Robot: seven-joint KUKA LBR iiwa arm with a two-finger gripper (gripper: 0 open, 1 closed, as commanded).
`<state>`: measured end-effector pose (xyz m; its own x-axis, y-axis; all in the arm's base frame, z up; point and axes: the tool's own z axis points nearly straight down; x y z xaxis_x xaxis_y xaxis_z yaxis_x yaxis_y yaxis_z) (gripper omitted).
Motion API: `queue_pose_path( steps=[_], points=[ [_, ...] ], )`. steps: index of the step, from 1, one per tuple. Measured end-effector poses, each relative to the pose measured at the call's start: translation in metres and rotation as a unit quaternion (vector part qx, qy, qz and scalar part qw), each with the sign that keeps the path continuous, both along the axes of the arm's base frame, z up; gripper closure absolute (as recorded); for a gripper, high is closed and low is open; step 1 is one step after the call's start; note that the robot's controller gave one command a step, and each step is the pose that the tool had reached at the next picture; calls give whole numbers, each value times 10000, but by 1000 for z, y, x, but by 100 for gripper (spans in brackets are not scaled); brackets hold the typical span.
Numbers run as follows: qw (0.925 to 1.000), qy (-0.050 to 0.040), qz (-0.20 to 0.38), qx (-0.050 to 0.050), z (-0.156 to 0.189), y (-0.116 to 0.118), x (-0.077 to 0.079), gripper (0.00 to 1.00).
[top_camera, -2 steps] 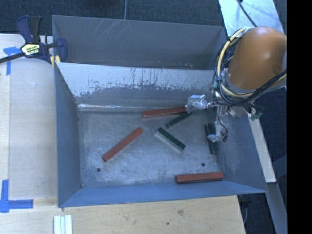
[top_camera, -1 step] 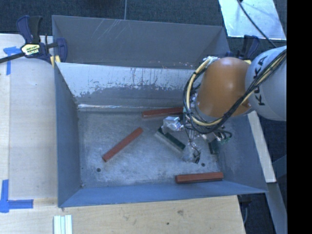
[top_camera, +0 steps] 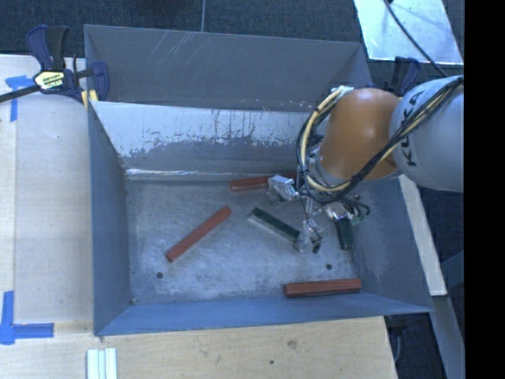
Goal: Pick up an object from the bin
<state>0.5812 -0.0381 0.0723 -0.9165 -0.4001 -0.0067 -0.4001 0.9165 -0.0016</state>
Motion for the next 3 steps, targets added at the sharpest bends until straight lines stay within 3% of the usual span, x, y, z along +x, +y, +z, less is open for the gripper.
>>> queue_pose_path(
  steps=[1,2,3],
  points=[
    [10000,-18,8,-3,3,0,1,100],
    [10000,1,11,-4,1,0,-1,0],
    [10000,3,14,-5,1,0,-1,100]
  ],
)
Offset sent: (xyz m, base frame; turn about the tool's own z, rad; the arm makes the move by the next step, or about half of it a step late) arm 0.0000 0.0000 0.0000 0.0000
